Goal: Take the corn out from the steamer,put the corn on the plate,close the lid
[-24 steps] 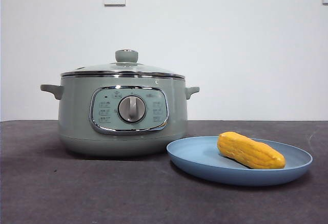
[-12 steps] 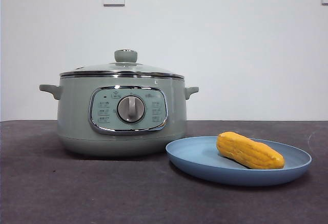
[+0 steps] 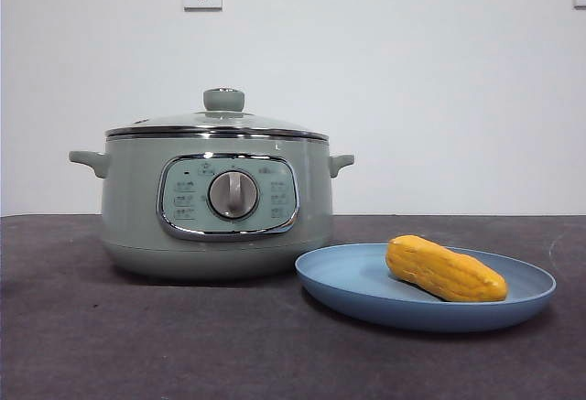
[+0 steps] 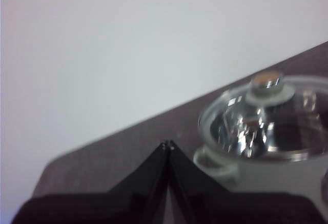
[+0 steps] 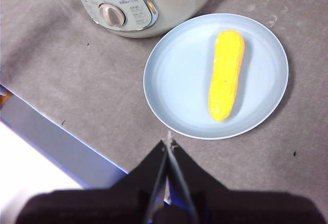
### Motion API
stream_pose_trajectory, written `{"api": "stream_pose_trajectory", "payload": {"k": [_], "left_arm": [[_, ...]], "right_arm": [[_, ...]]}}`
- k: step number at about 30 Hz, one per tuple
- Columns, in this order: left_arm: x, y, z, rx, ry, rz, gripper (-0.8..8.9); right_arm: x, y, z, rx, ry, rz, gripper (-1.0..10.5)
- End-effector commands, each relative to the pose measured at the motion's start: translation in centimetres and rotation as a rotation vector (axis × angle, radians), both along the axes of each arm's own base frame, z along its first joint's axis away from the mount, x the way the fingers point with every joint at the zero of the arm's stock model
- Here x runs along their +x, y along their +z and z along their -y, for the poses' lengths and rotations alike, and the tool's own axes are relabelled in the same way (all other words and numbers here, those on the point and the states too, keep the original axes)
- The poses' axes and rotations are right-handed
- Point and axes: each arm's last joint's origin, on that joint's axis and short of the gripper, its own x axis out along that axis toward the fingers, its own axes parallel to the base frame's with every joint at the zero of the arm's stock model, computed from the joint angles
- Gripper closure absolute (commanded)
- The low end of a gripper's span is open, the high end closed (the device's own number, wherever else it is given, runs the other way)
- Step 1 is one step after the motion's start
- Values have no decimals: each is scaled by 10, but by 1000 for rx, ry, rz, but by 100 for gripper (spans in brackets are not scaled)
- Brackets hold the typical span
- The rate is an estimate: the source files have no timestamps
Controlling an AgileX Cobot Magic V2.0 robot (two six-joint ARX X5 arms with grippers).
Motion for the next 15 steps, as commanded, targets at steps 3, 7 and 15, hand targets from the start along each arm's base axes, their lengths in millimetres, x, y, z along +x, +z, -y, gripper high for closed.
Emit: {"api": "stream_pose_trajectory", "payload": {"k": [3,7,15], "left_arm": [[0,-43,-2,-62,47,-50,817],[-1,-71,-4,-92,95,-76,817],[-2,-109,-5,-142,130,-101,817]], "right_arm": [[0,-1,0,-2,0,2,946],[0,-1,0,-2,0,2,946],[0,-1,0,-2,0,2,946]]}}
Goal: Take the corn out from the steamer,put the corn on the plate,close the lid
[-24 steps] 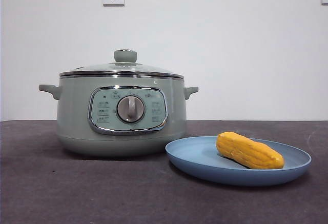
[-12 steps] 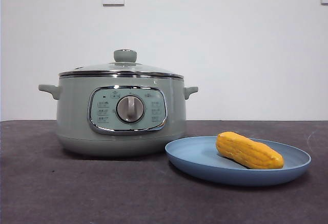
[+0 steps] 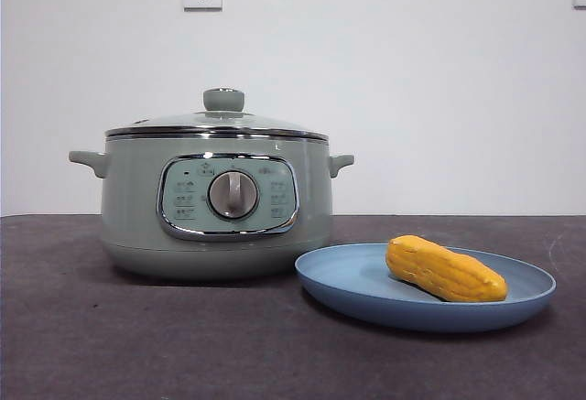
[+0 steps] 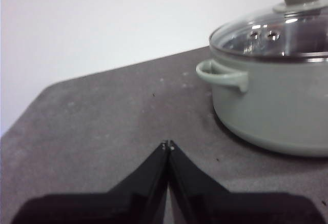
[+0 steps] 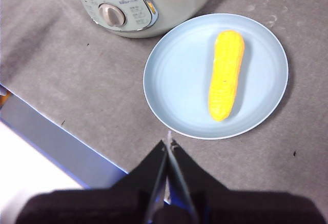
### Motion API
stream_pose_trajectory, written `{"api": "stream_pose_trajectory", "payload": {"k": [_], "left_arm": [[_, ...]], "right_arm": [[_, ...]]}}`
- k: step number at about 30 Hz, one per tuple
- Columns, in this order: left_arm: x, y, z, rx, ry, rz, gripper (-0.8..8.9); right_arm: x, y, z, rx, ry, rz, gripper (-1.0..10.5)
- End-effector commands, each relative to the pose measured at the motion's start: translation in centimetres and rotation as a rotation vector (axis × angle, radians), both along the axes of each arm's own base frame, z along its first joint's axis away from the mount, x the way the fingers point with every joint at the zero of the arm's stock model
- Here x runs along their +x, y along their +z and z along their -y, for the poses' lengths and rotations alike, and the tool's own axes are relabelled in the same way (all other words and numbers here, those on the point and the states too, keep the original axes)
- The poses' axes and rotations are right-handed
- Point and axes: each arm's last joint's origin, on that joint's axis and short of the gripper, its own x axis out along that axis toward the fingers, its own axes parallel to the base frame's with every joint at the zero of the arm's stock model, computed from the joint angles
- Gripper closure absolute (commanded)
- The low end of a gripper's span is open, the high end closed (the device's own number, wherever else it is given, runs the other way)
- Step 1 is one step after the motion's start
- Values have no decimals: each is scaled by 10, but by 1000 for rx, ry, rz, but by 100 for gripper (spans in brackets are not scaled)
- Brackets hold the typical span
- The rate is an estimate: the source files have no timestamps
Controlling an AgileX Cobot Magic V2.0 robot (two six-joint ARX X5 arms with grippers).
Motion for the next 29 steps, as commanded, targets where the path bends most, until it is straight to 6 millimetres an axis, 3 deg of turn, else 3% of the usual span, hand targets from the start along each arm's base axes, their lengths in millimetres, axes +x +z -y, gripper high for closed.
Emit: {"api": "stream_pose_trajectory", "payload": {"k": [1,6,29], "left_arm": [[0,-10,0,-42,12,-14,817],[-1,-18,-1,-55,30,-98,817],[-1,-17,-1,-54,34,-88,817]], "right_arm": [[0,-1,0,-2,0,2,946],[0,-1,0,-2,0,2,946],[0,-1,0,-2,0,2,946]]}}
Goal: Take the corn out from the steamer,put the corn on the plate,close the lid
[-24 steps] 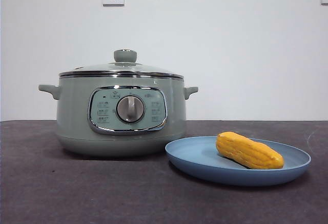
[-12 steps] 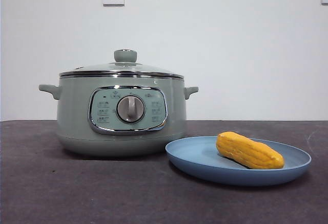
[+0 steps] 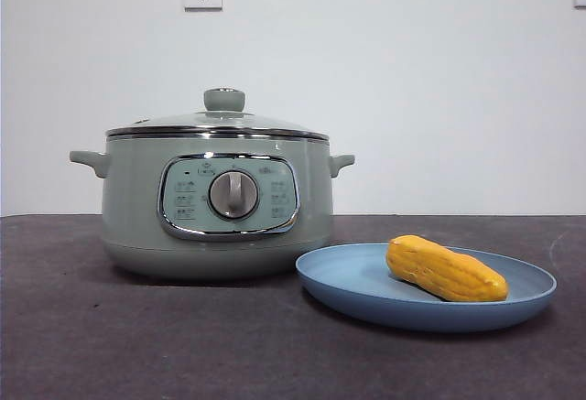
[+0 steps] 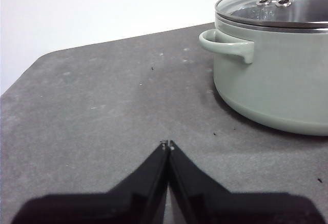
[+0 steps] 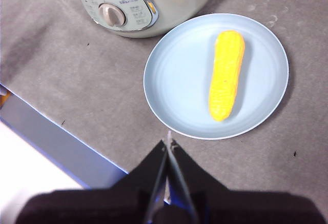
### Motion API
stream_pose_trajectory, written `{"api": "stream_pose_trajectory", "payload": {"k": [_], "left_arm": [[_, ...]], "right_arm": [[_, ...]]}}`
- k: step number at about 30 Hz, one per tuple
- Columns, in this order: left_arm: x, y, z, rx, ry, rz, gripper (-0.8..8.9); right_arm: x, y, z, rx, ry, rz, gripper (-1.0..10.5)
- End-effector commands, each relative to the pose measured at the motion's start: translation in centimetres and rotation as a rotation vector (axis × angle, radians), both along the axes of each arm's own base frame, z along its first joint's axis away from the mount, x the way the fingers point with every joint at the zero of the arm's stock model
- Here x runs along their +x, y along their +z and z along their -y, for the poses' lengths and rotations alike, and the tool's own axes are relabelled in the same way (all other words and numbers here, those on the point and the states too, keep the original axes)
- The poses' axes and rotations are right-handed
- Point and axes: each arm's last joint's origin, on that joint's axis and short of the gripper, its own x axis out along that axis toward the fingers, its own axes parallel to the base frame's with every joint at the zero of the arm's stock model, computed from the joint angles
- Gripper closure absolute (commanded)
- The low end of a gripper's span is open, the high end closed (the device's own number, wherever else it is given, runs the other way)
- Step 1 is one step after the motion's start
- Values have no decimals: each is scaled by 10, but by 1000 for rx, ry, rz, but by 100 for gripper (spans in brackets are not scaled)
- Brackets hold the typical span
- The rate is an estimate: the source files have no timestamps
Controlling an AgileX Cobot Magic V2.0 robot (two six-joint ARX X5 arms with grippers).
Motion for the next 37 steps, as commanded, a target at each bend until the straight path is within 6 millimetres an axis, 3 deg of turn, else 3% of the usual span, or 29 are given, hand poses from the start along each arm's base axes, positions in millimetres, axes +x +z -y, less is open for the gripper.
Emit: {"api": "stream_pose_trajectory", "payload": {"k": [1,8,17,20,25,31,37], "left_arm": [[1,-4,-1,-9,9,-8,817],[1,-4,-1,-9,9,-8,817],[1,-4,-1,-9,9,-7,817],[1,-4,-1,-9,10,-8,817],[1,-4,-1,-9,10,-7,817],[1,-4,-1,-9,10,-8,817],[1,-4,-1,-9,10,-8,817]], "right_arm": [[0,-1,0,-2,0,2,946],[2,0,0,-45,35,59,946],[7,21,22,40,-199,465,946],[6,8,33,38,-297,542,946],[3,-34,45,33,-418,650,946],[-1,-78,51,24,-475,706,946],[-3,-108,51,22,-482,686,946]]}}
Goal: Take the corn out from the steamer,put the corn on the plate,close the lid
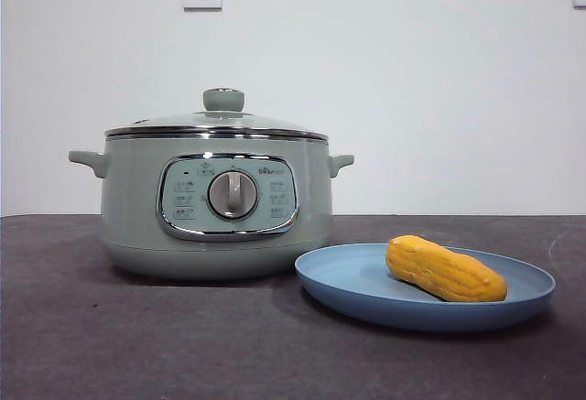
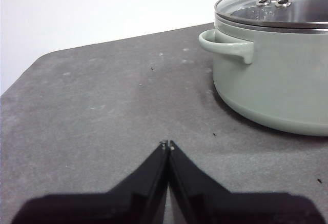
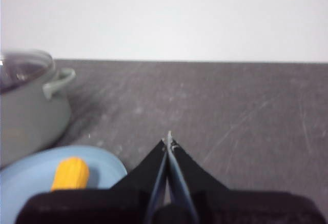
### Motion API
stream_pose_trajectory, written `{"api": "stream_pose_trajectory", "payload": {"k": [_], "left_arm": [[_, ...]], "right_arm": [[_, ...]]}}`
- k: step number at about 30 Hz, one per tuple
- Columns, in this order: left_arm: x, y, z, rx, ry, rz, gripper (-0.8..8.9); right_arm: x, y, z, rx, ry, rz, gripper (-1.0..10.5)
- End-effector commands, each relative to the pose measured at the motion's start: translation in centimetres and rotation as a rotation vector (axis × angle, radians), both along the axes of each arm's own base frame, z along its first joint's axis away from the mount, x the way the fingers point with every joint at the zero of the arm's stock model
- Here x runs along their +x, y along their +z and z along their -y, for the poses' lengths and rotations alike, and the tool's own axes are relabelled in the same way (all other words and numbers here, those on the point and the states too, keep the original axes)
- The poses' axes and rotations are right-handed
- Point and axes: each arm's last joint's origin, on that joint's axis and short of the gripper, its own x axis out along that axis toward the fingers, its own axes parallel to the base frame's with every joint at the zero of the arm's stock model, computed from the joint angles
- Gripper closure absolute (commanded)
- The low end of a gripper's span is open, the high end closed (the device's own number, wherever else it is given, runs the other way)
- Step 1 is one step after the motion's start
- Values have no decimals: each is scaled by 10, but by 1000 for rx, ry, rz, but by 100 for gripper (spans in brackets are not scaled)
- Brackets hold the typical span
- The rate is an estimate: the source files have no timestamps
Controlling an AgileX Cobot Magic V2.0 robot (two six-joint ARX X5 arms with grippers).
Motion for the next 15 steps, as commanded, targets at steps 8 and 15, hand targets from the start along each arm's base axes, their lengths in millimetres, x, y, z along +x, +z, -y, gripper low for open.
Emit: {"api": "stream_pose_trajectory", "payload": {"k": [8,15], "left_arm": [[1,-4,-1,-9,9,-8,817],[1,-4,0,-9,9,-8,817]], "right_arm": [[0,-29,0,16,-6,-19,946],[1,-44,0,38,-9,-85,946]]}}
